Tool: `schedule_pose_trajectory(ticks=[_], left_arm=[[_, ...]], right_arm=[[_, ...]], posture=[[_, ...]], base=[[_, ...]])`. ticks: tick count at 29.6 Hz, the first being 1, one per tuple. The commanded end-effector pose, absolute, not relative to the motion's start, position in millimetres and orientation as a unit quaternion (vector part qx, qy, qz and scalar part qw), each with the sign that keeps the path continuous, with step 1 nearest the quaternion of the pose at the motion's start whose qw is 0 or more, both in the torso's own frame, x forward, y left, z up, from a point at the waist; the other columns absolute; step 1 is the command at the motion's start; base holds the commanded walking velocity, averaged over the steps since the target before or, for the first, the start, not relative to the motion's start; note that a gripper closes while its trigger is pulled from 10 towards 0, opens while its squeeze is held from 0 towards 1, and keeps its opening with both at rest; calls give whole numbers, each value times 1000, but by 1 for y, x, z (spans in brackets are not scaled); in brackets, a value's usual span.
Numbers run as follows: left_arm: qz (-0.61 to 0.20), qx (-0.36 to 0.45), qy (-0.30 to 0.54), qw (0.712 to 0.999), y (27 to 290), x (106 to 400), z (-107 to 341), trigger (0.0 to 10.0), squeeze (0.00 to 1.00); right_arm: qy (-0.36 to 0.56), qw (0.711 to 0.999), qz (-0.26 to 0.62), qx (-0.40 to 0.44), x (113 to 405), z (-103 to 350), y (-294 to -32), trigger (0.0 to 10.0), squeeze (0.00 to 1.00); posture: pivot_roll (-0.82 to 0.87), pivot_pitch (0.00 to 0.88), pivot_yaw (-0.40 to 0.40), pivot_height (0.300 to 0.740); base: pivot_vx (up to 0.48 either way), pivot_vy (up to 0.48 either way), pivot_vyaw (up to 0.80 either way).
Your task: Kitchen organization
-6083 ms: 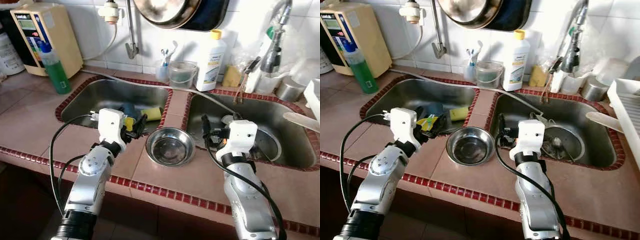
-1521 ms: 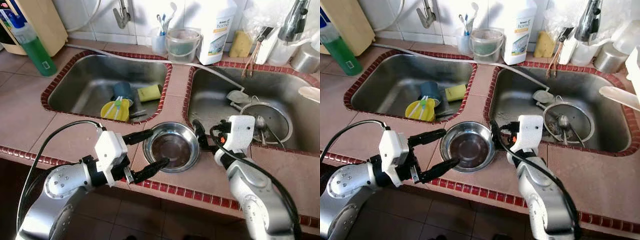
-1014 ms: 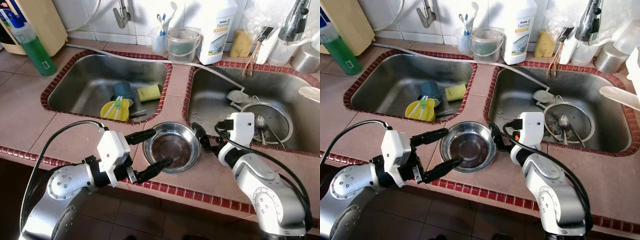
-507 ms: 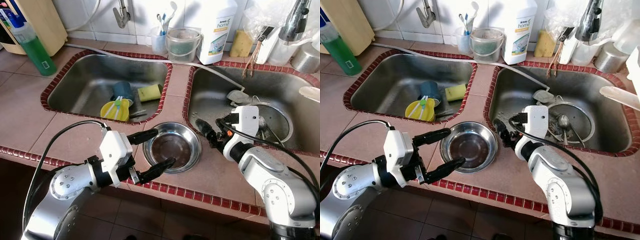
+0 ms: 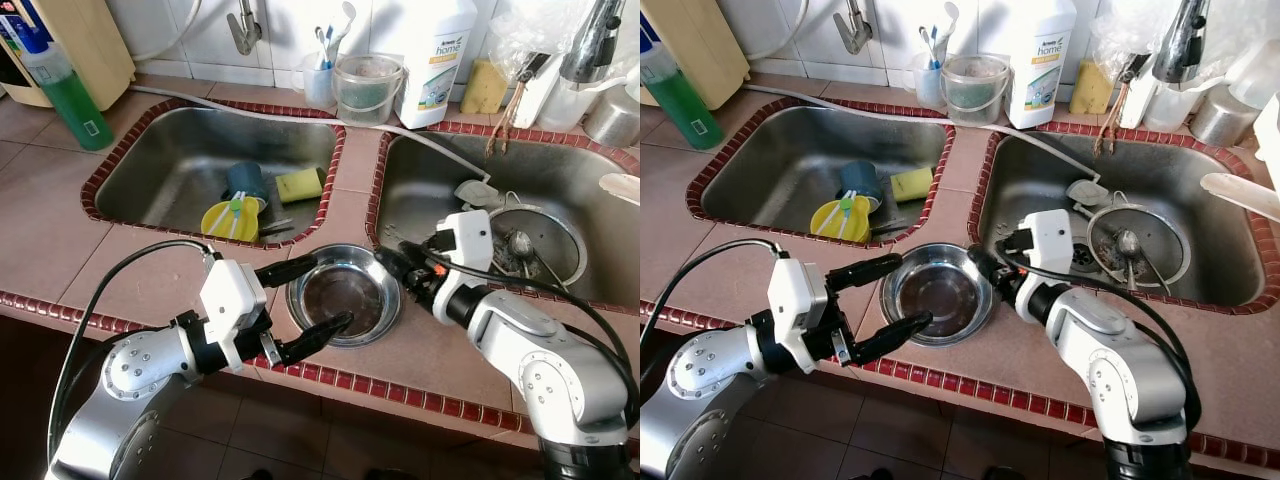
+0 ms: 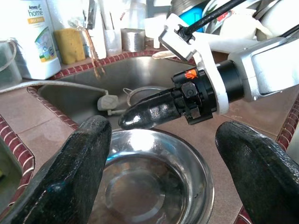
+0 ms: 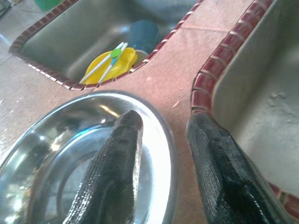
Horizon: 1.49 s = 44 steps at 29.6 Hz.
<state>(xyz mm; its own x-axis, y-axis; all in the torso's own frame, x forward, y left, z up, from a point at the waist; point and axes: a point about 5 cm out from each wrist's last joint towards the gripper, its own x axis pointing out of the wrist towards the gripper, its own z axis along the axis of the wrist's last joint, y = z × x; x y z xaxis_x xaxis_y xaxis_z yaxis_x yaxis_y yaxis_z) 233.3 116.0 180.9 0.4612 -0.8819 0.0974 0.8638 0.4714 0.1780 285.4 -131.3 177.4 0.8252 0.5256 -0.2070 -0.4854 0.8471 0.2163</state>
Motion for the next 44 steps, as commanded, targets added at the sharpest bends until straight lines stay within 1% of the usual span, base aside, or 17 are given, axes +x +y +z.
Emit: schedule_pose_trajectory(ticks=[1, 5, 21, 28, 32, 36, 39, 40, 44], left_arm=[[-517, 56, -93, 849, 114, 230, 184, 10000, 0], [-516, 56, -93, 850, 114, 230, 185, 10000, 0], [-516, 55, -95, 849, 114, 232, 186, 10000, 0], [-515, 55, -96, 850, 114, 232, 186, 10000, 0], [-516, 56, -96, 850, 114, 233, 186, 10000, 0], [-515, 56, -98, 850, 114, 233, 187, 10000, 0], [-515, 56, -98, 850, 114, 233, 187, 10000, 0], [-515, 56, -99, 850, 114, 233, 187, 10000, 0], [-514, 56, -100, 850, 113, 234, 187, 10000, 0]], right_arm=[[147, 945, 278, 85, 284, 173, -129, 0, 0], [164, 940, 280, 101, 281, 169, -130, 0, 0], [216, 937, 257, 101, 270, 151, -138, 0, 0], [212, 937, 255, 107, 270, 152, -137, 0, 0], [193, 944, 247, 109, 273, 157, -138, 0, 0], [128, 958, 227, 121, 279, 170, -138, 0, 0], [99, 963, 214, 129, 281, 177, -139, 0, 0], [75, 967, 201, 139, 284, 183, -140, 0, 0], [40, 970, 183, 155, 288, 191, -142, 0, 0]], posture=[[-165, 204, 39, 740], [-164, 207, 38, 740], [-166, 209, 40, 740], [-166, 206, 41, 740], [-165, 204, 41, 740], [-164, 202, 41, 740], [-164, 198, 42, 740], [-164, 196, 41, 740], [-163, 191, 40, 740]], base=[[0, 0, 0], [0, 0, 0], [0, 0, 0], [0, 0, 0], [0, 0, 0], [0, 0, 0], [0, 0, 0], [0, 0, 0], [0, 0, 0]])
